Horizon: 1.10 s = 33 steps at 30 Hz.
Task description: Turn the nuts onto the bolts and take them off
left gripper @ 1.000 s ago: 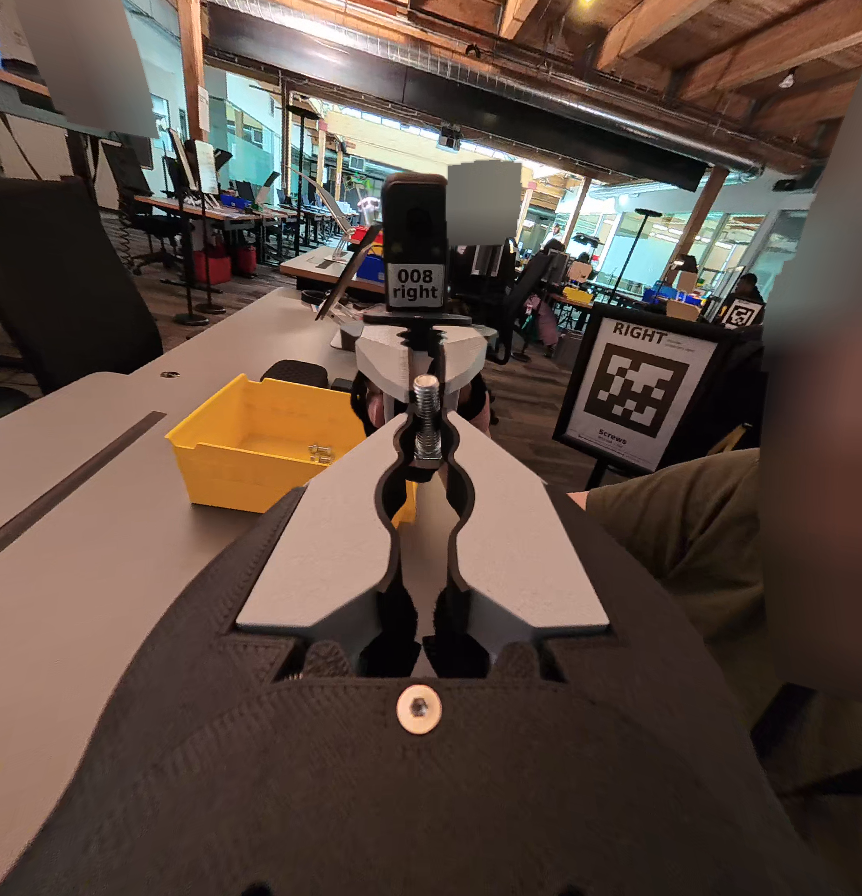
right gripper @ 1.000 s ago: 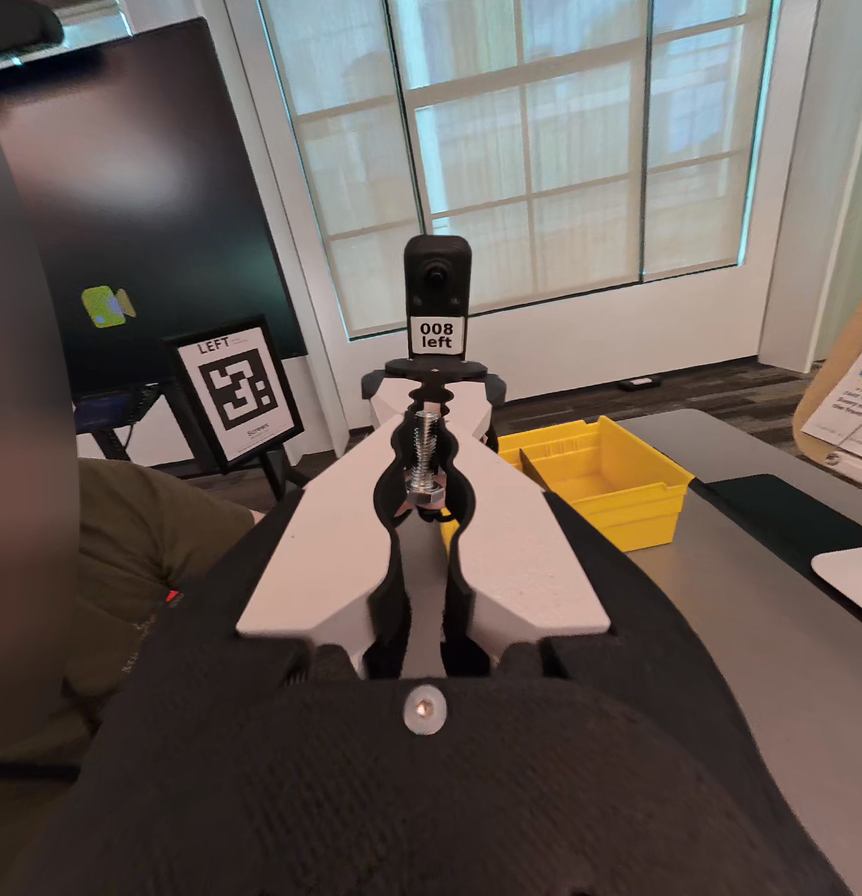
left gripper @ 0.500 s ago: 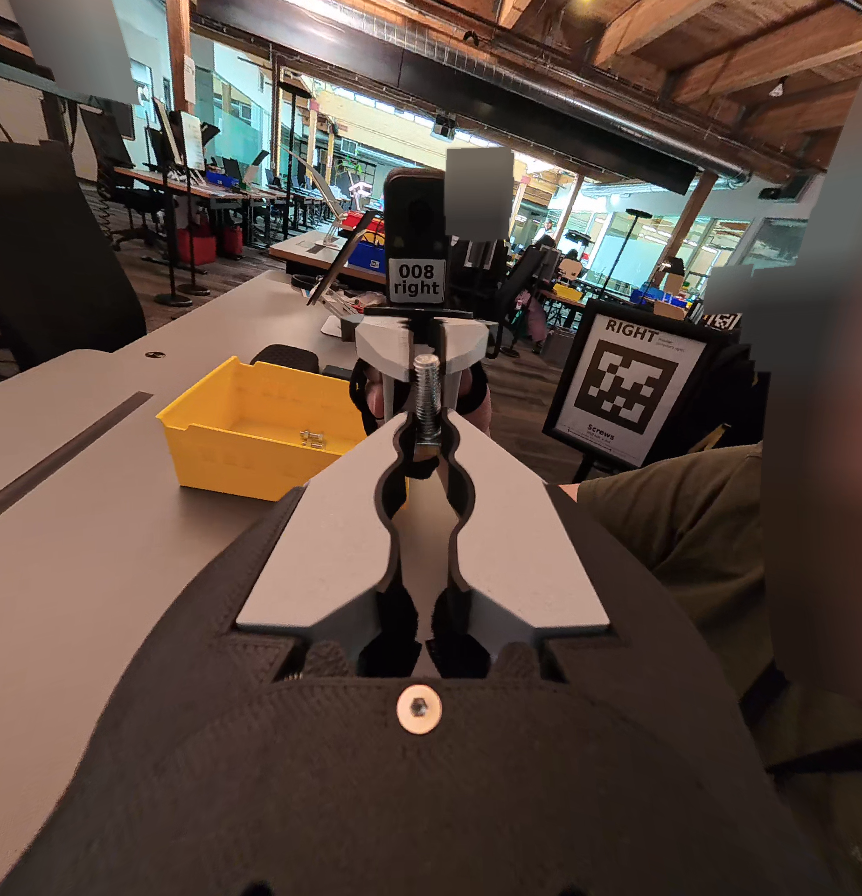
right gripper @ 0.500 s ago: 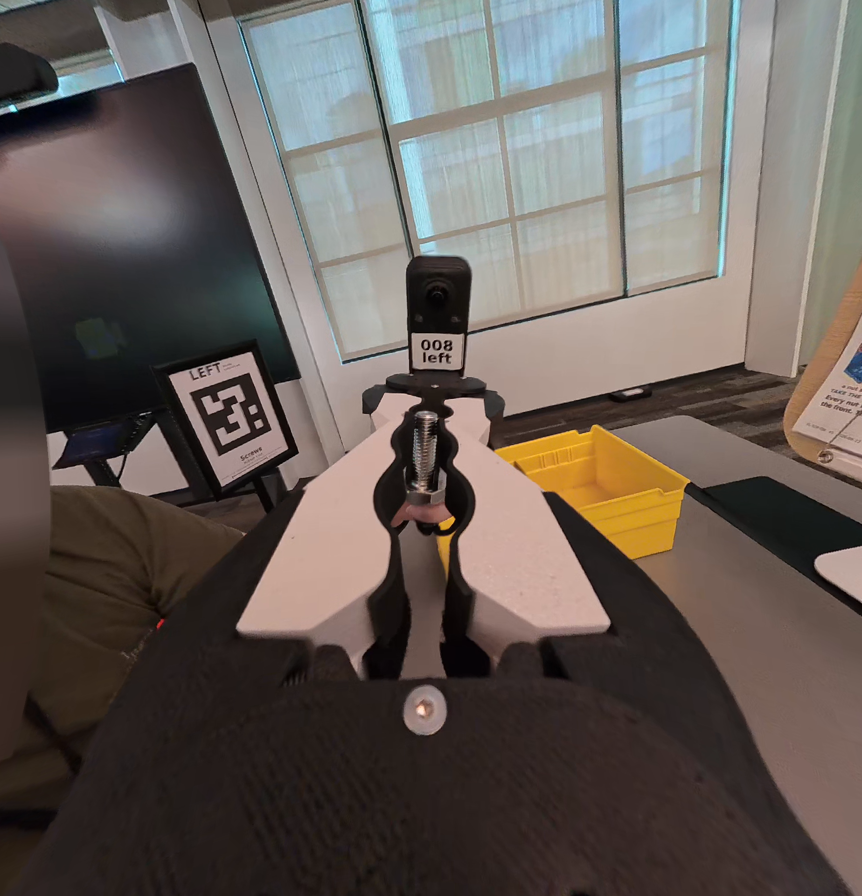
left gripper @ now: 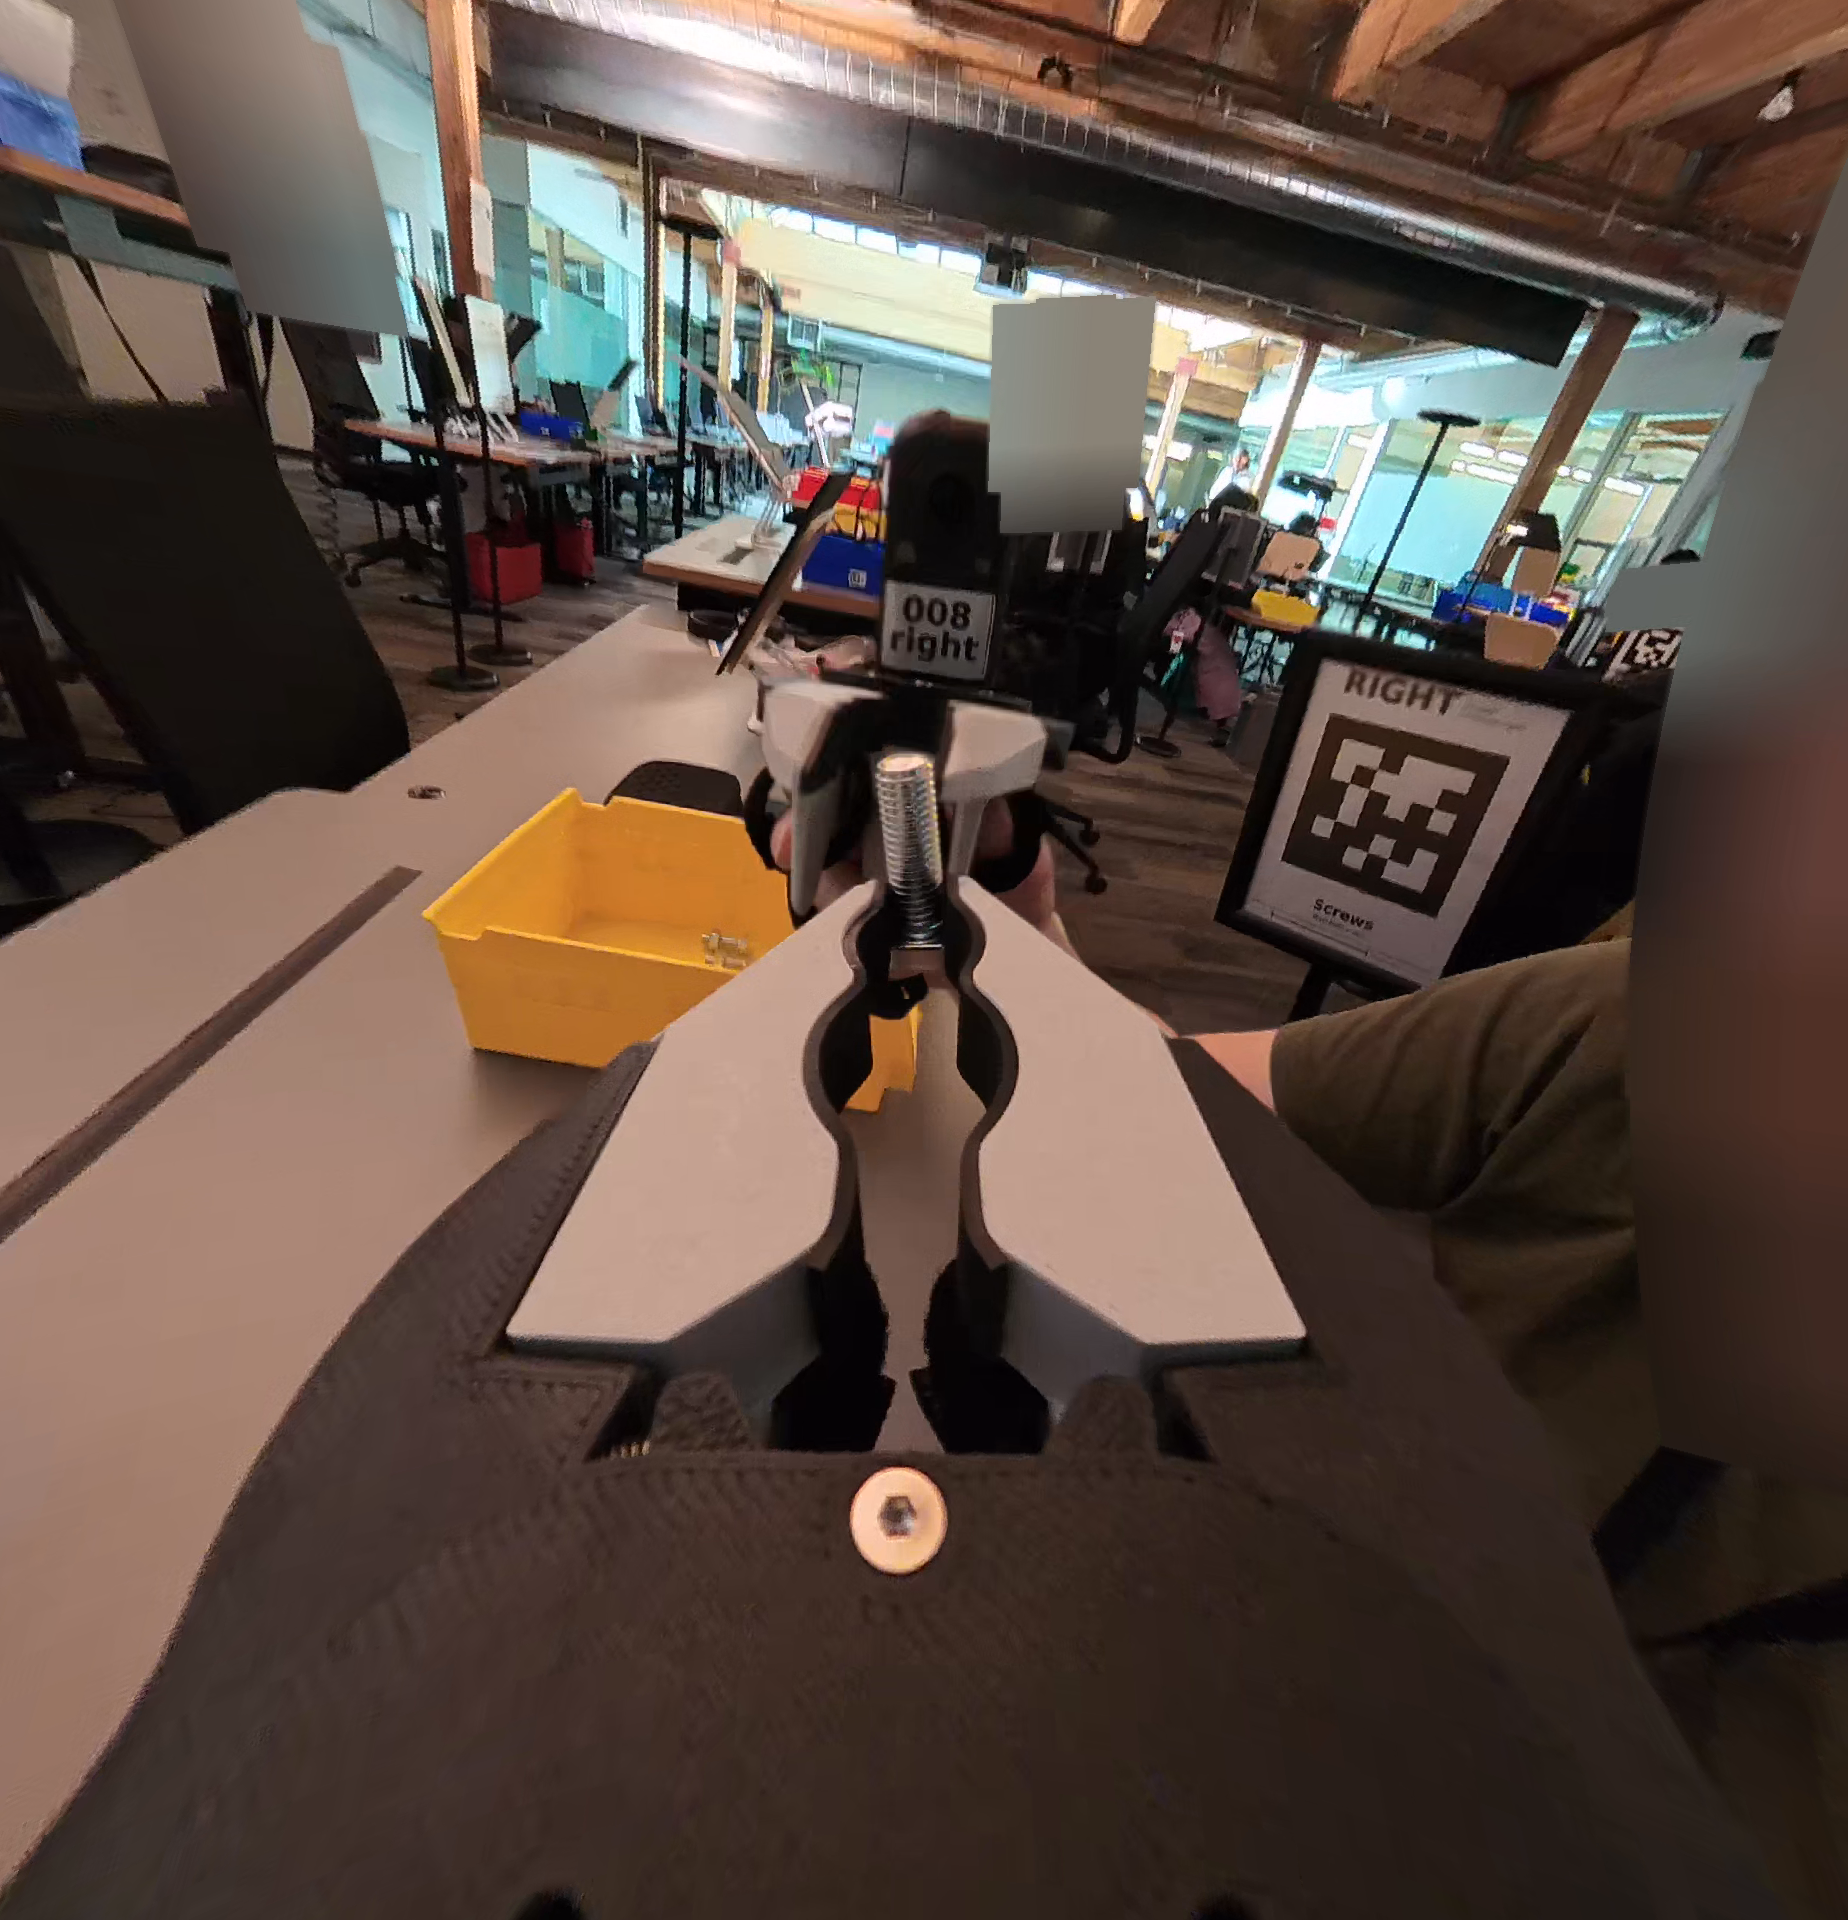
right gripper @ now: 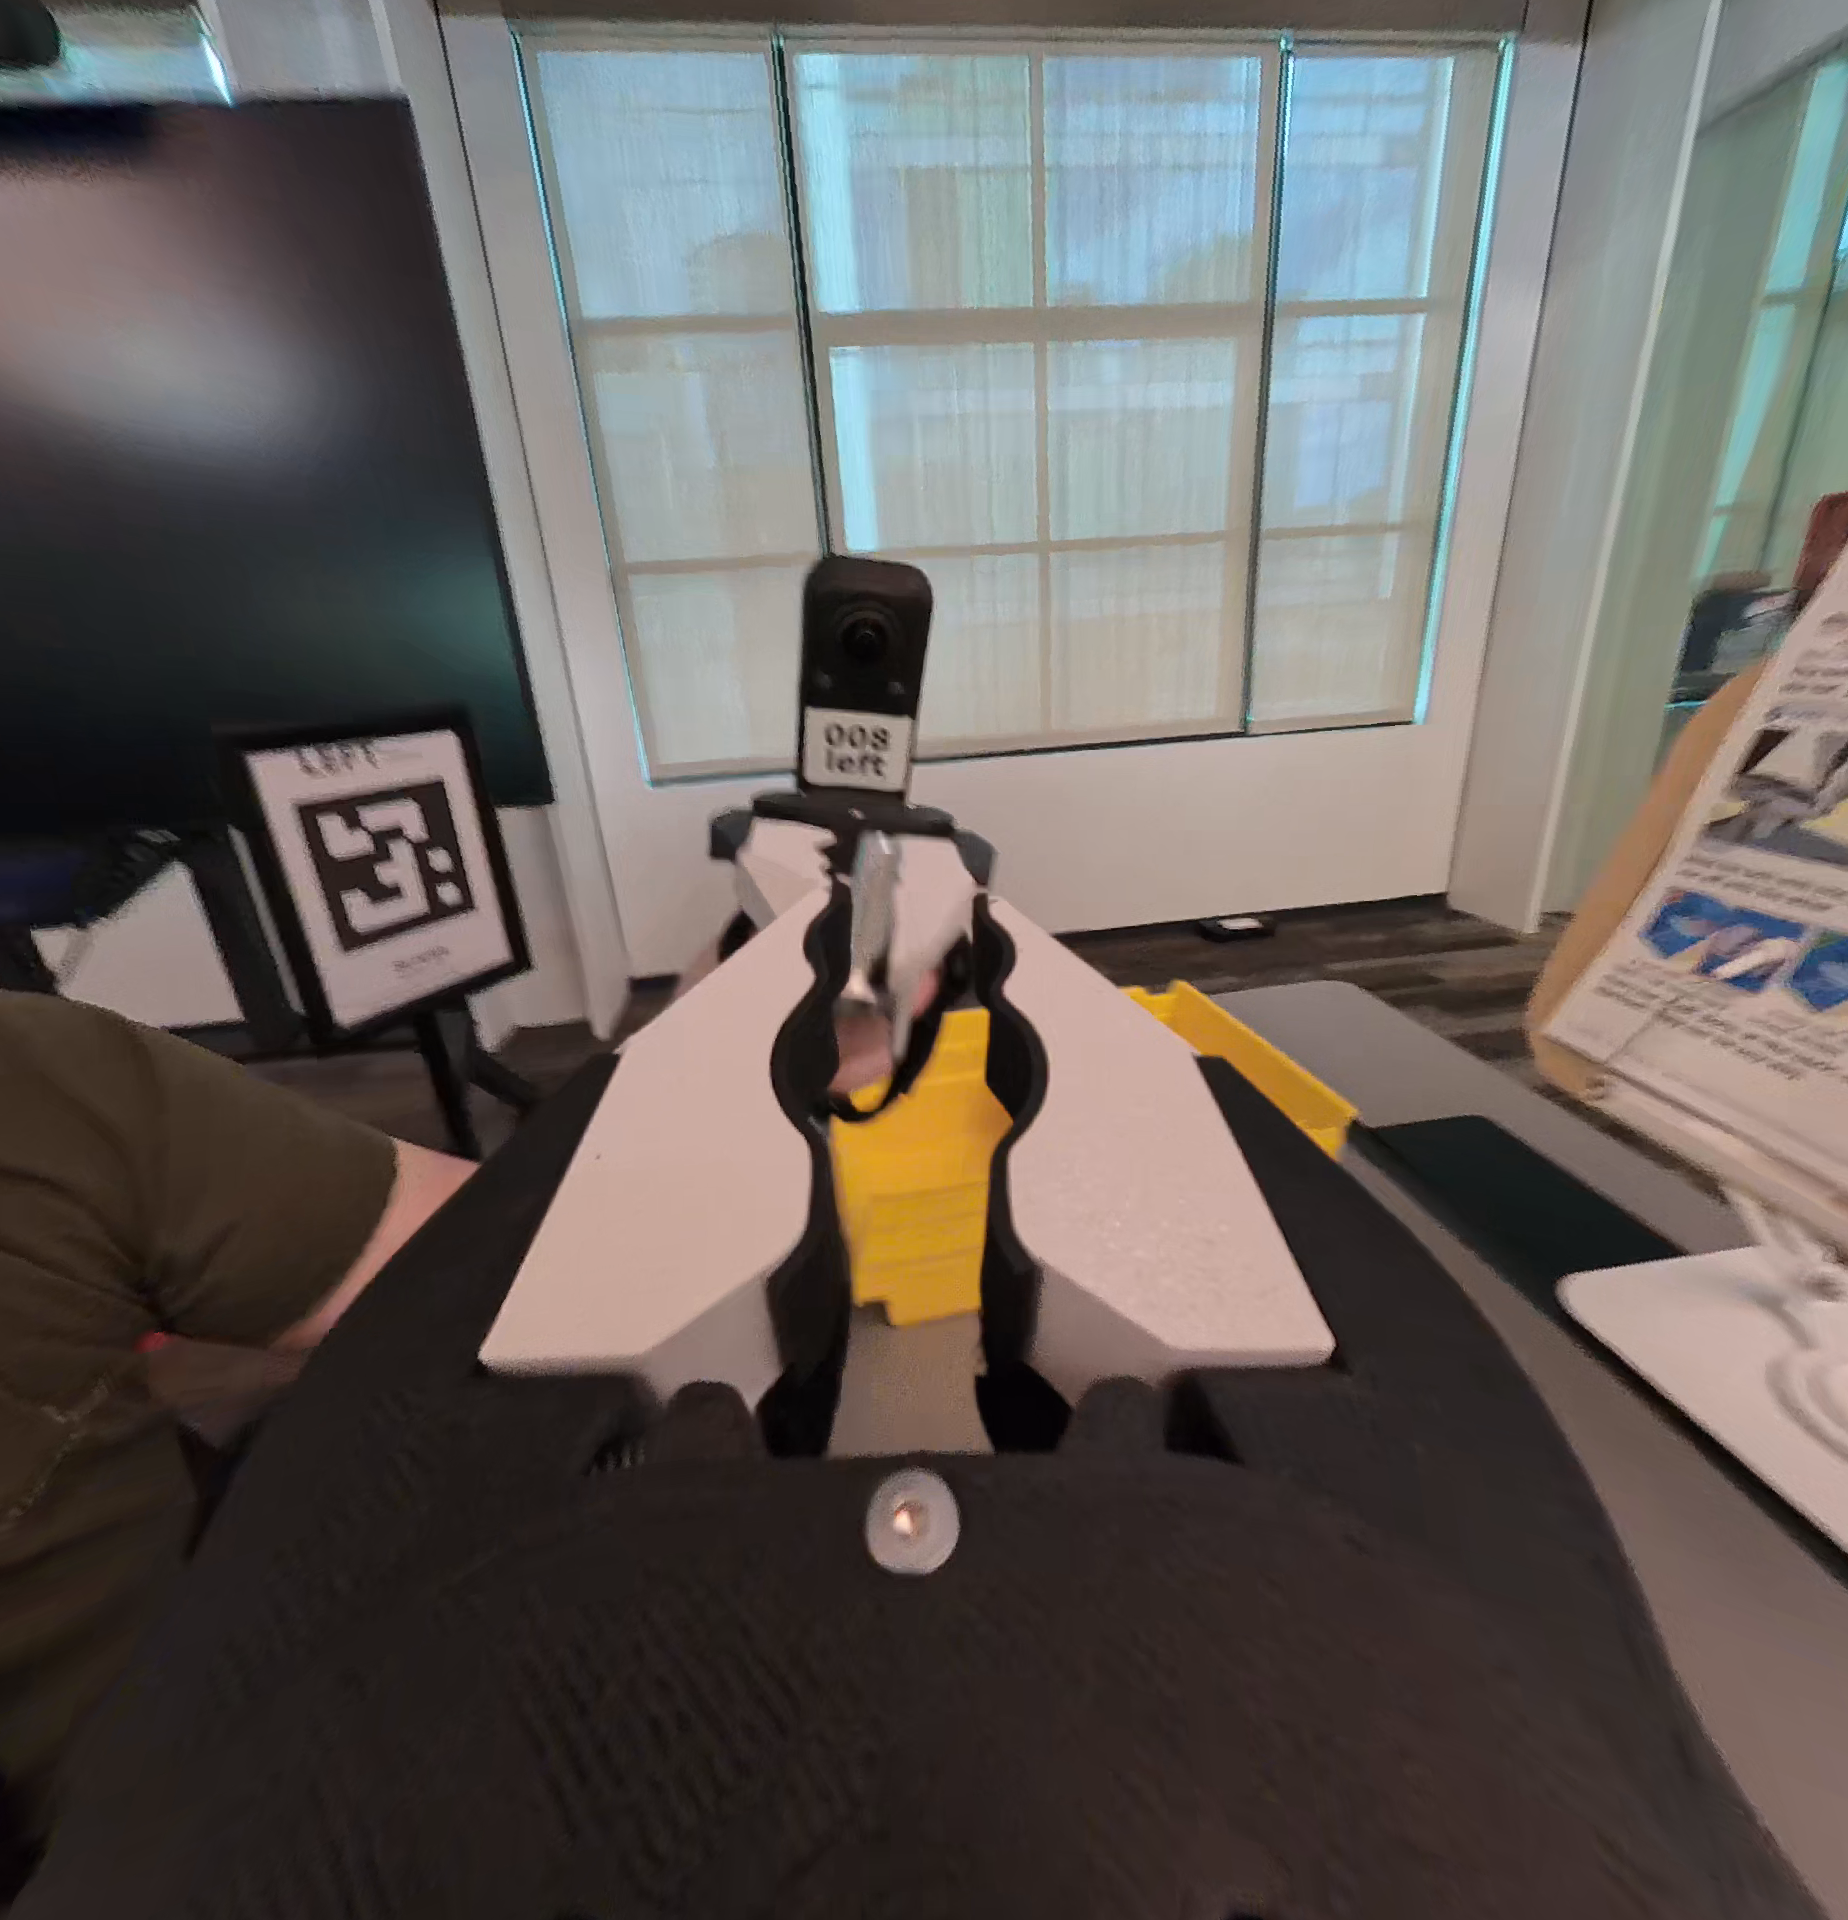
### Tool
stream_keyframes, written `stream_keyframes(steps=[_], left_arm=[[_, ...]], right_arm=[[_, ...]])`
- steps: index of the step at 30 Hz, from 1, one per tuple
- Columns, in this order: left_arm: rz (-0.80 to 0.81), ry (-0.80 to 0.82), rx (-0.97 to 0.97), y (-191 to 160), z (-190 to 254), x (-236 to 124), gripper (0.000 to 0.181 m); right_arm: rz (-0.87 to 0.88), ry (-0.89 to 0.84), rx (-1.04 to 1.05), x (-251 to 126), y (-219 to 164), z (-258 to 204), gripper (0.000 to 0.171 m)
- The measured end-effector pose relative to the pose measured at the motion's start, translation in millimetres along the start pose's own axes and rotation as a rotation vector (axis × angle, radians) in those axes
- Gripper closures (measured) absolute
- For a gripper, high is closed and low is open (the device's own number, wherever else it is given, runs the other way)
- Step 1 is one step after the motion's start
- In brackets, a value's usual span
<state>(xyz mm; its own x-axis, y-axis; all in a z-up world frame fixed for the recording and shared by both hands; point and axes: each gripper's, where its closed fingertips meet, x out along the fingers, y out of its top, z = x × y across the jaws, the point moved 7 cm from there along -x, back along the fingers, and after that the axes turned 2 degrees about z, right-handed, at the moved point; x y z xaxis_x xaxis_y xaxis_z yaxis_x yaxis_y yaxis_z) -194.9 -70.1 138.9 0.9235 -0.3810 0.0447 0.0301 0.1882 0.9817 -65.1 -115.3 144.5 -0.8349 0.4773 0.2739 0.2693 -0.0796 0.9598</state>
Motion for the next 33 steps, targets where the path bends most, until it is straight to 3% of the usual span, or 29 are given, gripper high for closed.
stream_keyframes(steps=[2,4,8,12,19,23,33], left_arm=[[0.039,0.022,0.015,11,4,-16,0.174],[0.058,0.104,0.053,22,6,-37,0.174],[0.056,0.319,0.155,39,13,-79,0.174],[0.038,0.456,0.210,45,20,-108,0.174],[0.035,0.463,0.186,46,26,-126,0.174],[0.042,0.445,0.191,47,29,-129,0.174],[0.012,0.401,0.153,43,25,-126,0.174]], right_arm=[[-0.109,0.001,-0.100,-3,-4,-2,0.150],[-0.371,0.023,-0.180,-3,-27,-2,0.147],[-0.956,0.114,-0.348,0,-112,0,0.147],[-1.391,0.231,-0.492,0,-196,3,0.150],[-1.479,0.260,-0.378,18,-239,0,0.140],[-1.536,0.268,-0.413,20,-246,1,0.149],[-1.596,0.278,-0.436,25,-255,3,0.154]])
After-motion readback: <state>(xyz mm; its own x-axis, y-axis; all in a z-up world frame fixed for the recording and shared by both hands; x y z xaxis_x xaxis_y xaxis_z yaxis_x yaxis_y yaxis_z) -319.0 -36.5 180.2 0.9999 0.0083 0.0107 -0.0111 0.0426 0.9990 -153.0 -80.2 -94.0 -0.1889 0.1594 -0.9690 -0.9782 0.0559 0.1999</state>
